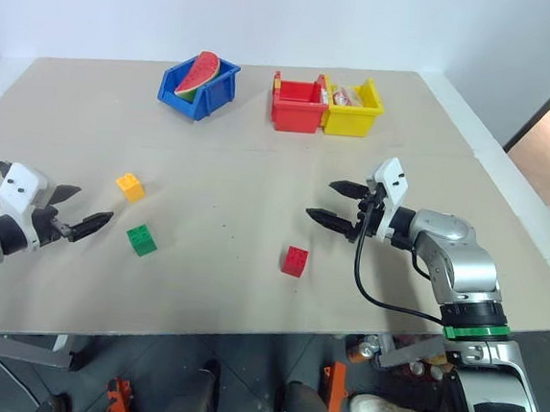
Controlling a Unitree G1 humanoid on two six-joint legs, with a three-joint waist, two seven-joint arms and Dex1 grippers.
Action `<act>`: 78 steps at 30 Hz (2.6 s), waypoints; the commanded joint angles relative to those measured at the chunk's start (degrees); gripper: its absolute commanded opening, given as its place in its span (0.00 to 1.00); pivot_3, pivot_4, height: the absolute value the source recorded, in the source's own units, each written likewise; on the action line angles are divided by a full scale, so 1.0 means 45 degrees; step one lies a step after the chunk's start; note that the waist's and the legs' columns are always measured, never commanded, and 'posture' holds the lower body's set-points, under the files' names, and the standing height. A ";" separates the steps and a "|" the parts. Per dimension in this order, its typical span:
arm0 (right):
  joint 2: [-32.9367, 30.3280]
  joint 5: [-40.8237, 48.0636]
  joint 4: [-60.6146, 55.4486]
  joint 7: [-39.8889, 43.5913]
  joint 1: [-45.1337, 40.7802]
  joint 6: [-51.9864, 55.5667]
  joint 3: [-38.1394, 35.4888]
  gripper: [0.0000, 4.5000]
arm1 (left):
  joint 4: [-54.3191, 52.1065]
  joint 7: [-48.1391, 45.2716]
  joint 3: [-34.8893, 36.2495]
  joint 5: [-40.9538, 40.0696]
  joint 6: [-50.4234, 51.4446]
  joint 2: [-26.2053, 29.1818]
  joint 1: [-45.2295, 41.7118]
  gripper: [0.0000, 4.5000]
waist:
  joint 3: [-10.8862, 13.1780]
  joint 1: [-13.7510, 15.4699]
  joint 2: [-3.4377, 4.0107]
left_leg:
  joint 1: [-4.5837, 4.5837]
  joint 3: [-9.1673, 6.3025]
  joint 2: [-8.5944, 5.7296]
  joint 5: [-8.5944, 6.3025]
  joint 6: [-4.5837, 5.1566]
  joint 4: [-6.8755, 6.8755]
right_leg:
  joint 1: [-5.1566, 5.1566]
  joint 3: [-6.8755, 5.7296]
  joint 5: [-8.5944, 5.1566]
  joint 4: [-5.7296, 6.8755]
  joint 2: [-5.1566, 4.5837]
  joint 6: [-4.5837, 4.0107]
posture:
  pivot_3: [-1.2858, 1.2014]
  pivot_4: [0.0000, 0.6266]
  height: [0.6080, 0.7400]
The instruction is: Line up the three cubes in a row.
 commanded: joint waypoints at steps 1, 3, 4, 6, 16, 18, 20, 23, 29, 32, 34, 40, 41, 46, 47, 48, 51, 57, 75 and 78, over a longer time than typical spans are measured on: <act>-0.0174 0.0072 -0.0276 0.0123 -0.0161 -0.0174 -0.0111 1.00 | -0.0402 0.0550 0.0837 -0.0432 -0.0826 -0.0702 0.0371 0.99 | 0.0000 -0.0001 0.0000 | 0.0000 0.0000 0.0001 0.0000 0.0000 0.0000 | 0.0000 -0.0001 -0.0001 0.0000 0.0000 -0.0002 | 0.52 0.24 1.00; -0.0164 0.0121 -0.0442 0.0100 0.0030 -0.0089 -0.0130 1.00 | -0.0516 0.0900 0.1528 -0.0930 -0.1422 -0.1554 0.0867 0.99 | -0.0006 -0.0011 0.0010 | 0.0016 0.0001 0.0002 0.0000 0.0000 0.0000 | 0.0009 0.0022 0.0002 -0.0006 -0.0006 -0.0010 | 0.52 0.24 1.00; -0.0181 0.0134 -0.0514 0.0102 0.0095 -0.0074 -0.0137 1.00 | -0.0595 0.1028 0.1735 -0.1033 -0.1555 -0.1791 0.1021 0.99 | -0.0008 -0.0018 -0.0008 | 0.0033 0.0016 -0.0002 -0.0003 0.0005 0.0004 | 0.0027 0.0041 0.0000 -0.0008 -0.0021 -0.0001 | 0.52 0.24 1.00; -0.0253 0.0132 -0.0609 0.0127 0.0173 -0.0072 -0.0148 1.00 | -0.0743 0.1086 0.1882 -0.1133 -0.1565 -0.1904 0.1214 0.99 | -0.0003 -0.0006 -0.0066 | 0.0031 0.0014 0.0004 -0.0003 0.0007 0.0014 | 0.0027 0.0042 0.0007 -0.0011 -0.0032 0.0007 | 0.52 0.24 1.00; -0.0587 0.0306 -0.0944 0.0418 0.0310 0.0138 -0.0180 1.00 | -0.0505 0.0584 0.2121 -0.1714 -0.1284 -0.1514 0.1346 0.99 | 0.0001 0.0013 -0.0078 | 0.0017 0.0180 0.0193 -0.0007 0.0000 0.0062 | 0.0047 -0.0008 0.0050 -0.0009 0.0006 -0.0052 | 0.52 0.24 1.00; -0.0610 0.0312 -0.0944 0.0507 0.0302 0.0191 -0.0179 1.00 | -0.0428 0.0504 0.2071 -0.1698 -0.1343 -0.1414 0.1316 0.99 | 0.0000 0.0014 -0.0078 | 0.0018 0.0197 0.0203 -0.0007 0.0000 0.0064 | 0.0043 -0.0007 0.0053 -0.0009 0.0007 -0.0057 | 0.52 0.24 1.00; -0.0612 0.0303 -0.0928 0.0552 0.0288 0.0203 -0.0168 1.00 | -0.0375 0.0475 0.2030 -0.1670 -0.1414 -0.1369 0.1291 0.99 | 0.0000 0.0016 -0.0078 | 0.0017 0.0209 0.0208 -0.0006 0.0000 0.0064 | 0.0038 -0.0004 0.0053 -0.0009 0.0007 -0.0059 | 0.52 0.24 1.00; -0.0586 0.0418 -0.1007 0.0686 0.0220 0.0254 -0.0208 1.00 | -0.0890 0.0304 0.1891 -0.1667 -0.1439 -0.1212 0.1212 0.99 | 0.0001 0.0017 -0.0078 | 0.0016 0.0231 0.0214 -0.0006 0.0001 0.0064 | 0.0036 0.0001 0.0048 -0.0010 0.0009 -0.0061 | 0.52 0.24 1.00; -0.1091 0.2021 -0.3851 0.1104 0.0361 0.2497 -0.0349 1.00 | -0.5247 -0.1031 0.1078 -0.3243 0.0479 -0.0351 0.1522 0.99 | 0.0003 0.0024 -0.0081 | -0.0015 0.0236 0.0222 -0.0006 0.0001 0.0077 | 0.0024 -0.0006 0.0041 -0.0012 0.0006 -0.0057 | 0.52 0.24 1.00; -0.1265 0.2712 -0.6083 0.1085 0.1446 0.3369 0.0141 1.00 | -0.6936 -0.1403 0.0183 -0.3664 0.1080 -0.0246 0.1589 0.99 | -0.0001 0.0020 -0.0082 | -0.0016 0.0247 0.0226 -0.0015 0.0008 0.0078 | 0.0024 0.0007 0.0032 -0.0012 -0.0003 -0.0052 | 0.52 0.24 1.00; -0.1368 0.2443 -0.6986 0.1102 0.2126 0.3104 0.0773 1.00 | -0.7448 -0.1648 -0.0491 -0.3674 0.1194 -0.0333 0.1579 0.99 | -0.0012 0.0023 -0.0091 | -0.0015 0.0256 0.0241 -0.0030 0.0017 0.0076 | 0.0037 0.0025 0.0008 -0.0014 -0.0008 -0.0064 | 0.52 0.24 1.00; -0.1156 0.1023 -0.6756 0.0818 0.2546 0.1388 0.1971 1.00 | -0.7378 -0.3201 -0.2667 -0.3038 0.0711 -0.0344 0.1368 0.99 | -0.0010 0.0004 -0.0089 | -0.0015 0.0425 0.0363 -0.0038 0.0021 0.0122 | 0.0024 -0.0006 0.0038 -0.0012 0.0003 -0.0093 | 0.52 0.24 1.00; -0.1061 0.0965 -0.6659 0.0707 0.2540 0.1307 0.1997 1.00 | -0.7341 -0.3361 -0.2802 -0.2958 0.0605 -0.0325 0.1336 0.99 | -0.0010 0.0006 -0.0091 | -0.0015 0.0432 0.0376 -0.0046 0.0024 0.0139 | 0.0029 -0.0012 0.0044 -0.0012 0.0000 -0.0094 | 0.52 0.24 1.00; -0.0742 0.0331 -0.5887 0.0300 0.2423 0.0651 0.2238 1.00 | -0.7314 -0.4017 -0.3471 -0.2896 0.0564 -0.0399 0.0798 0.99 | -0.0010 0.0026 -0.0091 | -0.0018 0.0474 0.0436 -0.0052 0.0019 0.0150 | 0.0033 -0.0044 0.0058 -0.0014 -0.0001 -0.0105 | 0.52 0.24 1.00; -0.0719 0.0276 -0.5818 0.0303 0.2415 0.0599 0.2252 1.00 | -0.7315 -0.4075 -0.3525 -0.2888 0.0554 -0.0402 0.0757 0.99 | -0.0010 0.0027 -0.0091 | -0.0019 0.0478 0.0438 -0.0052 0.0019 0.0150 | 0.0034 -0.0045 0.0059 -0.0014 -0.0001 -0.0106 | 0.52 0.24 1.00; -0.0672 0.0203 -0.5685 0.0257 0.2417 0.0576 0.2269 1.00 | -0.7324 -0.4090 -0.3586 -0.2876 0.0564 -0.0426 0.0692 0.99 | -0.0010 0.0028 -0.0091 | -0.0020 0.0480 0.0439 -0.0052 0.0019 0.0150 | 0.0034 -0.0046 0.0059 -0.0014 0.0000 -0.0106 | 0.52 0.24 1.00; -0.0503 0.0092 -0.5271 0.0074 0.2589 0.0573 0.2300 1.00 | -0.7326 -0.4006 -0.3709 -0.2829 0.0570 -0.0578 0.0495 0.99 | -0.0010 0.0033 -0.0091 | -0.0021 0.0500 0.0443 -0.0052 0.0020 0.0150 | 0.0031 -0.0040 0.0058 -0.0015 0.0001 -0.0105 | 0.52 0.24 1.00; -0.0389 0.0033 -0.4881 0.0112 0.3075 0.0546 0.2335 1.00 | -0.7538 -0.3877 -0.3768 -0.2741 0.0600 -0.0700 0.0543 0.99 | -0.0010 0.0043 -0.0091 | -0.0021 0.0540 0.0447 -0.0055 0.0031 0.0152 | 0.0027 -0.0059 0.0054 -0.0016 0.0018 -0.0094 | 0.52 0.24 1.00; -0.0255 -0.0197 -0.3699 0.0784 0.2045 0.0142 0.2484 0.28 | -0.8207 -0.3203 -0.3618 -0.2724 0.0861 -0.0719 0.1252 1.00 | -0.0010 0.0049 -0.0091 | -0.0019 0.0573 0.0504 -0.0060 0.0033 0.0188 | 0.0037 -0.0047 0.0072 -0.0015 0.0036 -0.0095 | 0.52 0.24 1.00; -0.0096 -0.0389 -0.2375 0.1580 0.0535 -0.0314 0.2783 0.28 | -0.8229 -0.2941 -0.3468 -0.2804 0.0992 -0.0747 0.1406 1.00 | -0.0010 0.0013 -0.0091 | -0.0019 0.0586 0.0510 -0.0060 0.0033 0.0193 | 0.0032 -0.0053 0.0080 -0.0015 0.0038 -0.0095 | 0.52 0.24 1.00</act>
